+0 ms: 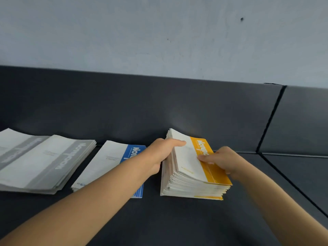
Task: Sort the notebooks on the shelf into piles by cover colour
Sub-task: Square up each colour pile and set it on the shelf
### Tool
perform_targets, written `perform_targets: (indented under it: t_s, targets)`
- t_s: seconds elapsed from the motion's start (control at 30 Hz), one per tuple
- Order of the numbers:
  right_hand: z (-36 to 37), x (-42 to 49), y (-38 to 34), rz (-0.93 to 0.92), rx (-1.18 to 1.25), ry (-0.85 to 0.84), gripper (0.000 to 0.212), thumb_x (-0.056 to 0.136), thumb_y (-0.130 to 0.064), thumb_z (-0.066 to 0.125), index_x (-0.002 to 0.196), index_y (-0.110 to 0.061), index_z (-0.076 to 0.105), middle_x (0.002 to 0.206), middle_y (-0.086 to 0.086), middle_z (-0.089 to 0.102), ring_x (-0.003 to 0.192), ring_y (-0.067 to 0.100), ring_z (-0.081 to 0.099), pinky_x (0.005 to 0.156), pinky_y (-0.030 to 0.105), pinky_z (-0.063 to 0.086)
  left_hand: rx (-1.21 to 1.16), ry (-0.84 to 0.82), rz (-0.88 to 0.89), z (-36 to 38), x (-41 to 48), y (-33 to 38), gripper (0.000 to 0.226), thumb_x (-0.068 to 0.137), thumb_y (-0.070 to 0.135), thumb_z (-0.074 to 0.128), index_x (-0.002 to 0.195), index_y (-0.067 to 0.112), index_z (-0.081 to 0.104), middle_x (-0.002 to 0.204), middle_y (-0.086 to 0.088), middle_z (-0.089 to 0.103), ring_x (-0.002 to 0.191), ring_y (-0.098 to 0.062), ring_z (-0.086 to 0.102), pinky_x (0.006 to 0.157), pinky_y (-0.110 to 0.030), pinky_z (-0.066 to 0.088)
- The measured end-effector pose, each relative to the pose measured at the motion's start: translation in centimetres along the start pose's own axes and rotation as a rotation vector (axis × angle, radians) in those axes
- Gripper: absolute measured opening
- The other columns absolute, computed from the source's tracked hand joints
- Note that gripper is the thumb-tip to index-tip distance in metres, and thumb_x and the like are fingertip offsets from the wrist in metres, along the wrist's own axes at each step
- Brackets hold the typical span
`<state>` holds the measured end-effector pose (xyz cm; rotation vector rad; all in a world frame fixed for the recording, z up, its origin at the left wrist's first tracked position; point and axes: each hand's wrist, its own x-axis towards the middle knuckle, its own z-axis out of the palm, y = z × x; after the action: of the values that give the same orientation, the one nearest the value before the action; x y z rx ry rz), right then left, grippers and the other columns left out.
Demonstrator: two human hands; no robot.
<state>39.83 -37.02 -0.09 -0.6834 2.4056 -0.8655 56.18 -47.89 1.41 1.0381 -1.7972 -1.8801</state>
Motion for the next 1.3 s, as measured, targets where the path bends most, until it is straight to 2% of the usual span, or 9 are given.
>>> perform_targets:
  t_s: [0.1,0.2,0.27,0.4,0.63,0.87,0.97,1.1,1.3]
  targets:
    - [-0.5,0.4,0.1,0.028,0.069,-0.010,0.078,0.069,-0.050,0.079,0.128,-0.008,0.051,0.122,0.008,0.059,0.104,0.027,0.057,0.082,0.041,0.049,-0.108,0.026,-0.019,0.2,-0.1,0.4,0.047,0.071,0.015,0.080,0.115,0.008,0.066,0.108,-0.008,0.071,0.100,-0.024,0.065,0.087,-0.034,0.052]
    - [-0.8,0.6,0.4,0.042,0.132,-0.032,0.075,0.066,-0.046,0.082,0.123,-0.007,0.054,0.119,0.009,0.061,0.106,0.030,0.059,0.089,0.044,0.051,-0.148,0.020,-0.040,0.7,0.1,0.3,0.089,0.039,0.016,0.088,0.123,0.008,0.059,0.111,-0.009,0.069,0.100,-0.027,0.066,0.087,-0.040,0.054]
    - [-0.9,0.7,0.3,0.041,0.130,-0.059,0.074,0.067,-0.046,0.081,0.123,-0.006,0.053,0.118,0.009,0.062,0.107,0.031,0.060,0.094,0.047,0.050,-0.163,0.017,-0.042,0.8,0.9,0.2,0.099,0.029,0.019,0.089,0.123,0.008,0.059,0.112,-0.009,0.069,0.100,-0.028,0.066,0.089,-0.044,0.054]
    - [-1.2,0.8,0.0,0.030,0.118,-0.096,0.072,0.074,-0.047,0.074,0.128,-0.007,0.050,0.122,0.008,0.061,0.110,0.031,0.060,0.093,0.046,0.051,-0.168,-0.020,-0.013,1.2,0.9,0.9,0.054,0.060,0.011,0.085,0.111,0.010,0.066,0.106,-0.010,0.070,0.099,-0.028,0.065,0.093,-0.046,0.052]
    - [-1.4,0.9,0.7,-0.019,0.141,-0.156,0.076,0.075,-0.051,0.071,0.132,-0.008,0.046,0.125,0.007,0.059,0.111,0.029,0.060,0.089,0.043,0.054,0.067,0.018,0.031,3.7,0.9,0.7,0.092,0.030,0.042,0.077,0.118,0.031,0.052,0.124,-0.007,0.056,0.104,-0.029,0.063,0.088,-0.046,0.055]
    - [-1.8,1.3,1.0,-0.056,0.162,-0.207,0.074,0.079,-0.050,0.068,0.135,-0.010,0.044,0.129,0.007,0.057,0.114,0.029,0.059,0.089,0.043,0.053,0.203,0.109,0.095,4.6,-0.6,1.3,0.084,0.045,0.050,0.075,0.125,0.039,0.051,0.119,0.000,0.060,0.105,-0.026,0.063,0.089,-0.045,0.054]
    - [-1.9,1.4,1.0,-0.052,0.219,-0.240,0.072,0.081,-0.049,0.067,0.136,-0.011,0.043,0.130,0.007,0.056,0.115,0.029,0.058,0.087,0.043,0.053,0.152,0.050,0.142,4.9,-1.3,1.9,0.056,0.080,0.020,0.070,0.130,0.032,0.049,0.114,0.000,0.064,0.100,-0.023,0.065,0.084,-0.040,0.057]
    - [-3.0,1.3,1.6,-0.054,0.316,-0.278,0.075,0.080,-0.049,0.069,0.138,-0.013,0.039,0.129,0.008,0.054,0.113,0.029,0.058,0.076,0.042,0.057,0.013,0.015,0.141,5.8,-1.5,3.0,0.050,0.083,0.000,0.062,0.126,0.025,0.053,0.113,-0.007,0.065,0.097,-0.028,0.066,0.078,-0.041,0.059]
    - [-9.7,0.5,4.9,-0.055,0.531,-0.266,0.051,0.069,-0.034,0.077,0.112,-0.010,0.061,0.094,0.008,0.073,0.077,0.024,0.070,0.056,0.031,0.053,-0.278,-0.042,0.092,10.7,-0.1,3.4,0.047,0.081,-0.004,0.060,0.122,0.020,0.058,0.112,-0.016,0.067,0.097,-0.037,0.066,0.079,-0.050,0.057]
